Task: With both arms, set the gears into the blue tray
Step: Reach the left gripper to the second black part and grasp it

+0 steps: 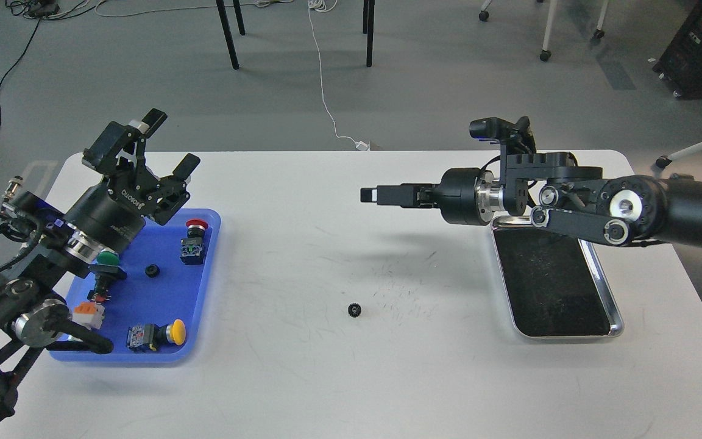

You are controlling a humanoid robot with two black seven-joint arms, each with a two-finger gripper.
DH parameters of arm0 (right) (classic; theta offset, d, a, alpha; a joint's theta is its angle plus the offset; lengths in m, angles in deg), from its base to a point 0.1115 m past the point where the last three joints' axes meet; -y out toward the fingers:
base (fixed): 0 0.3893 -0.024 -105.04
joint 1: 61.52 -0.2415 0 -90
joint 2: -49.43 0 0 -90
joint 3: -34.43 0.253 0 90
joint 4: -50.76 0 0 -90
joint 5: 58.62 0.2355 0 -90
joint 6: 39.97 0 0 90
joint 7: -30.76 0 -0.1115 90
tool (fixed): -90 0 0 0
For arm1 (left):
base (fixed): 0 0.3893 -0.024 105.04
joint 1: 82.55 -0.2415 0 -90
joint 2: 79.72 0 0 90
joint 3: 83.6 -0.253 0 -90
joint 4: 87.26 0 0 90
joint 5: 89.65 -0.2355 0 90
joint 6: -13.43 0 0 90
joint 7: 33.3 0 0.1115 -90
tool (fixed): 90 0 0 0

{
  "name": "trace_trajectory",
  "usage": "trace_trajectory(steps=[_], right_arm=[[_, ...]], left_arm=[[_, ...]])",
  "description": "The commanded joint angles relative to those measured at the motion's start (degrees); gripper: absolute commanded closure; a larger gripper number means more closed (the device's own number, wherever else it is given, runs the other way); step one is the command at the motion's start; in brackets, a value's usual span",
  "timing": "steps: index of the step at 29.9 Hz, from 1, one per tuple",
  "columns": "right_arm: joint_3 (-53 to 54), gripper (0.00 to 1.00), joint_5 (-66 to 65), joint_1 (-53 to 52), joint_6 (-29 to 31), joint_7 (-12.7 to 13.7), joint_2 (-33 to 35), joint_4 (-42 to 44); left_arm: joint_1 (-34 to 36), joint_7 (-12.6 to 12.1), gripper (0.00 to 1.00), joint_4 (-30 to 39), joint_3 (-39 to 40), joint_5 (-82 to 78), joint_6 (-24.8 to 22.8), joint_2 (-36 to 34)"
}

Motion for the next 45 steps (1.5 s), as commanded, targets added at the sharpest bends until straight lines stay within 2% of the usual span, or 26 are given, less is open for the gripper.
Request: trace_trajectory(steps=[1,5,8,12,17,21,25,32,41,45], right_arm=[[10.3,0.02,8.7,8.1,0.0,0.0,6.2,-3.1],[27.0,0.01,20.2,22.8,0.5,0.0,11.3,-4.1],[37.2,0.01,25.0,31.7,4.1,0.0,11.4,-3.3],[44.5,0.01,27.3,39.5,11.2,0.0,11.5,-2.0],[48.5,0.01,27.3,45.1,16.0,0.0,13.6,-1.1],[49.8,0.01,27.3,46.9,16.0,0.0,13.7,-1.2],[50.0,0.01,27.3,46.9,15.8,0.0,13.6,-1.2],[50.4,0.01,27.3,46.5,15.7,0.0,13.7,-1.2],[50.4,0.01,27.3,46.5,15.7,0.0,14.4,-1.3],[50.4,0.01,27.3,46.4,15.7,0.0,14.5,-1.4]], left_arm=[[1.2,0.0,0.02,2.4,0.0,-9.8,-1.1,-0.3],[2.9,0.0,0.02,8.3,-2.0,-27.1,-1.4,-0.3],[7.6,0.0,0.02,10.8,-9.6,-40.0,-1.4,-0.5],[18.1,0.0,0.02,10.4,-22.7,-60.7,-0.3,0.2],[26.3,0.0,0.03,5.9,-32.0,-78.2,1.6,4.4],[30.6,0.0,0.04,-0.1,-39.2,-78.9,3.5,8.2],[31.8,0.0,0.06,-5.0,-42.9,-78.9,5.0,10.6],[31.5,0.0,0.23,-6.2,-46.1,-78.9,5.1,11.6],[31.3,0.0,0.33,-10.7,-46.2,-78.9,5.2,15.5],[31.3,0.0,0.42,-10.7,-47.7,-78.9,5.2,15.5]])
